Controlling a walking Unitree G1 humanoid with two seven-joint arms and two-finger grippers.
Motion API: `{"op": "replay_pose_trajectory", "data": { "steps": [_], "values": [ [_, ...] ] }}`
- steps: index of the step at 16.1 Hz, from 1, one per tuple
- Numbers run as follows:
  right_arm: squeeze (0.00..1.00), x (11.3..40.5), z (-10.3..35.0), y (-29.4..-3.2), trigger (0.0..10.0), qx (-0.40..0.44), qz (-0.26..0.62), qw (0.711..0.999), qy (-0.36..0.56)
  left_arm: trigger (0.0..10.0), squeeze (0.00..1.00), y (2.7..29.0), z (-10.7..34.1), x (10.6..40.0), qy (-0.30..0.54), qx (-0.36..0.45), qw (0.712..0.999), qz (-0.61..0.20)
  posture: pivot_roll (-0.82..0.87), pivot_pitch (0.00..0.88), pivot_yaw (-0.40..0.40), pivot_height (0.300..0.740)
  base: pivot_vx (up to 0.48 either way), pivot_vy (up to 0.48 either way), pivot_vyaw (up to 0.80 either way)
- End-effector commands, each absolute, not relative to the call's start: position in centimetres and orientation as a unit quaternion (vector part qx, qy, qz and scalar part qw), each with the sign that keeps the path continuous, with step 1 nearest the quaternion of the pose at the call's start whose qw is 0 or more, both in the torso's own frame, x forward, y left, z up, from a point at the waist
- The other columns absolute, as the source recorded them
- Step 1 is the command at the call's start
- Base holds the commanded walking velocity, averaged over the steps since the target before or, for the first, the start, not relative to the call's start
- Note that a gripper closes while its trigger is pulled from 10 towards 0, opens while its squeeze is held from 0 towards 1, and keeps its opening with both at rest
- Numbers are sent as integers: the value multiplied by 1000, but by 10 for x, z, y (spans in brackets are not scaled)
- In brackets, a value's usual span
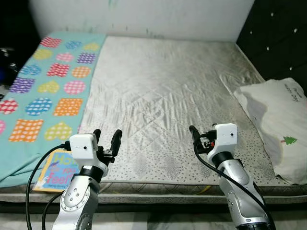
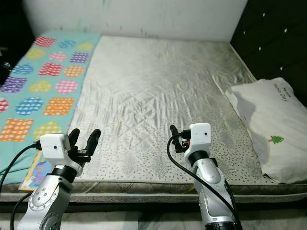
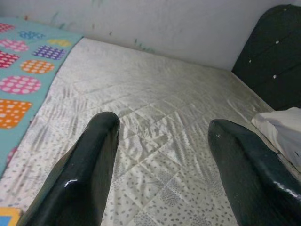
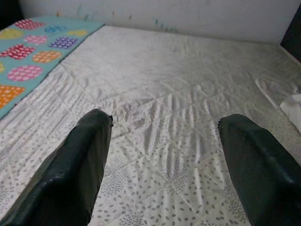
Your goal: Clean up the room
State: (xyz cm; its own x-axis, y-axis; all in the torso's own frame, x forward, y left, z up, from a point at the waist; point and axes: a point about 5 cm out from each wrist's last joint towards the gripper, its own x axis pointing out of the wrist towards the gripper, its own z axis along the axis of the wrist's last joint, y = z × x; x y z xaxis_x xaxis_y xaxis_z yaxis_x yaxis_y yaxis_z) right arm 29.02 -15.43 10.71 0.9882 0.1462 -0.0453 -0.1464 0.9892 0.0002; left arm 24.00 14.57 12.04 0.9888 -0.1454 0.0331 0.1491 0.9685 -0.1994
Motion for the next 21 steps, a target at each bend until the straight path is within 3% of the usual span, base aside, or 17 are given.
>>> {"op": "replay_pose_trajectory", "data": {
  "steps": [1, 6, 12, 18, 21],
  "values": [
    [0, 291, 109, -157, 10000, -4, 68, 998, 15, 10000, 0, 144, 120, 239, -10, -99, 991, -84, -5, 90, -60, 740, 337, 0, 0],
    [0, 293, 109, -157, 10000, -1, 64, 998, 17, 10000, 0, 144, 120, 240, -7, -98, 992, -84, -3, 89, -58, 740, 333, 0, 0],
    [0, 294, 106, -161, 10000, 5, 50, 998, 27, 10000, 0, 144, 116, 242, 8, -94, 992, -79, -3, 90, -58, 740, 0, 0, 0],
    [0, 295, 104, -163, 10000, 6, 45, 998, 33, 10000, 0, 144, 116, 242, 7, -98, 992, -79, -3, 90, -58, 740, 0, 0, -792],
    [0, 294, 104, -163, 10000, 5, 44, 998, 34, 10000, 0, 143, 117, 241, 3, -101, 991, -85, -7, 96, -57, 740, 0, 0, 0]
  ]
}}
